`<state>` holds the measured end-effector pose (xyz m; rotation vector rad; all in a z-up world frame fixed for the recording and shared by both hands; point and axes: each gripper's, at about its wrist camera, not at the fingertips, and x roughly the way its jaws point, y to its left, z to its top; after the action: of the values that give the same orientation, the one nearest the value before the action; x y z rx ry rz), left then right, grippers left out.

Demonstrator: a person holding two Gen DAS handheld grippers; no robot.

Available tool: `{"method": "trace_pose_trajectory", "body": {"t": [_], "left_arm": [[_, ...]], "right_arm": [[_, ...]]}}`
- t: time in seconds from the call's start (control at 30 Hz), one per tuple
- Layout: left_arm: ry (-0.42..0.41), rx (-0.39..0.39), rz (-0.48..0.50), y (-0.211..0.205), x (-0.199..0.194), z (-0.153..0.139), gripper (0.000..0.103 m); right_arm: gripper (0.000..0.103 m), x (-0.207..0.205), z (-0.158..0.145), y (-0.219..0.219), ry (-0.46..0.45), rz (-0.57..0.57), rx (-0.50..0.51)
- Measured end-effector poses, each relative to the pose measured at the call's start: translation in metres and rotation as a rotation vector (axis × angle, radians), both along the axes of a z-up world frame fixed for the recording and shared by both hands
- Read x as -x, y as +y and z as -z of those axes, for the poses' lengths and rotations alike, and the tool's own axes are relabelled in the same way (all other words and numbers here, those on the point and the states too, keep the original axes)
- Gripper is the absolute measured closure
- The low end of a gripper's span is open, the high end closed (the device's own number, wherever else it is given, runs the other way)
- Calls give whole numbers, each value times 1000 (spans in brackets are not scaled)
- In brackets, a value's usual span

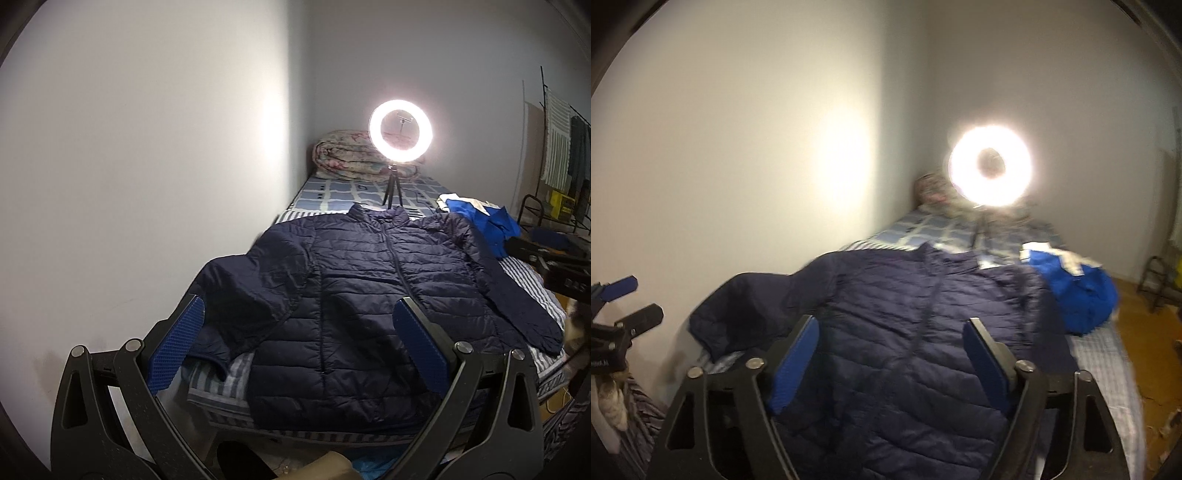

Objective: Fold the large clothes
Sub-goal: 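Grasp the navy jacket's sleeve cuff with the right tool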

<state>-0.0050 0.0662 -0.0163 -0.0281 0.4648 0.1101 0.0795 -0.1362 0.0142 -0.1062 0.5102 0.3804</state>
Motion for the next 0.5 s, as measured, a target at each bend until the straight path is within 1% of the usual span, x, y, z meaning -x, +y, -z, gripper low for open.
{"method": "trace_pose_trajectory", "body": {"t": [0.1, 0.23, 0.4, 0.5], "left_arm": [[-21, 8, -8, 12, 6, 5, 0], [-23, 17, -15, 24, 15, 12, 0], [8, 24, -14, 30, 27, 24, 0], [32, 53, 1, 32, 35, 32, 1]], "right_arm": [[23, -13, 7, 20, 22, -40, 14], [24, -27, 15, 54, 28, -122, 40], [27, -42, 24, 98, 38, -259, 54], [29, -48, 36, 129, 59, -366, 71]]}}
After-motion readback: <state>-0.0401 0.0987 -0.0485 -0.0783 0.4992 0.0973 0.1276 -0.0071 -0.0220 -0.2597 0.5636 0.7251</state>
